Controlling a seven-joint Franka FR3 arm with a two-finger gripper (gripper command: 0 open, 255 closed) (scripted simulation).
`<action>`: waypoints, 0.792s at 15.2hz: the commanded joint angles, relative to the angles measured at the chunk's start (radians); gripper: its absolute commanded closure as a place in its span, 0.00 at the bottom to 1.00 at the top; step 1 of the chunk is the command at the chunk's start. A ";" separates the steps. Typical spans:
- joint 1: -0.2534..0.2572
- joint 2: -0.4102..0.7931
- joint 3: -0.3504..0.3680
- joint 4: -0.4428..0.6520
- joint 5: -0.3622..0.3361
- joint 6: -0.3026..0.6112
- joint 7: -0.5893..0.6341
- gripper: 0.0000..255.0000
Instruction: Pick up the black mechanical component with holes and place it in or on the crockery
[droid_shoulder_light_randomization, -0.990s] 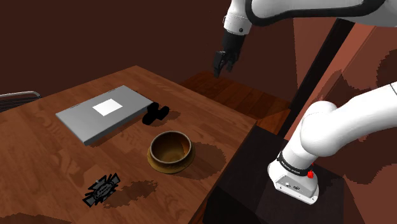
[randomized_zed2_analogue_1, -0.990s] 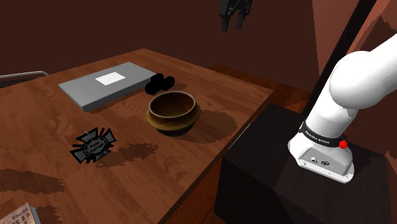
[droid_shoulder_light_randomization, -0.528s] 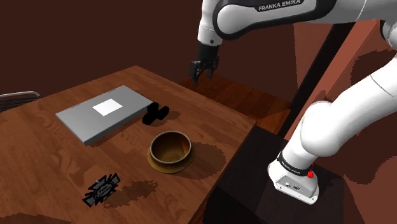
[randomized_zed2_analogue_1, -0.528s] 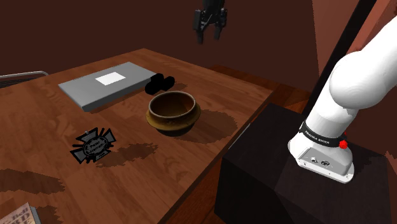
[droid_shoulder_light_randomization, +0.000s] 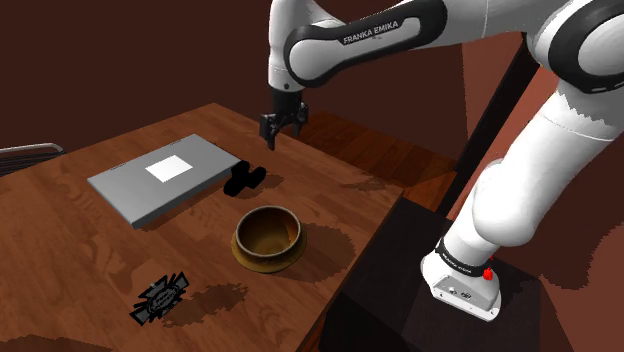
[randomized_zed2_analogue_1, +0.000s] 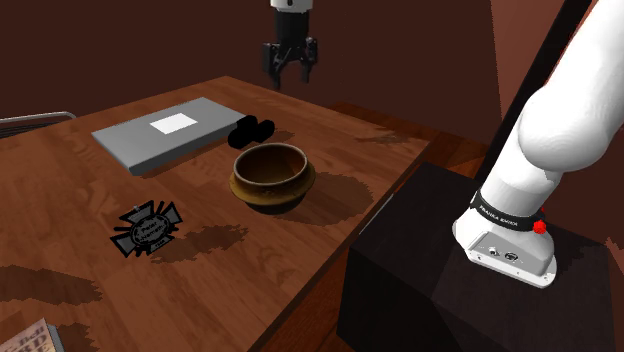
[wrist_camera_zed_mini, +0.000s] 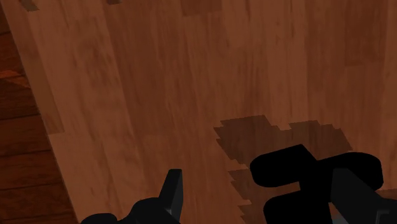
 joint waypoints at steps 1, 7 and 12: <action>0.010 0.082 0.016 0.061 -0.022 0.011 0.043 0.00; 0.054 0.329 0.032 0.278 -0.093 0.008 0.144 0.00; 0.102 0.522 0.025 0.481 -0.137 -0.027 0.201 0.00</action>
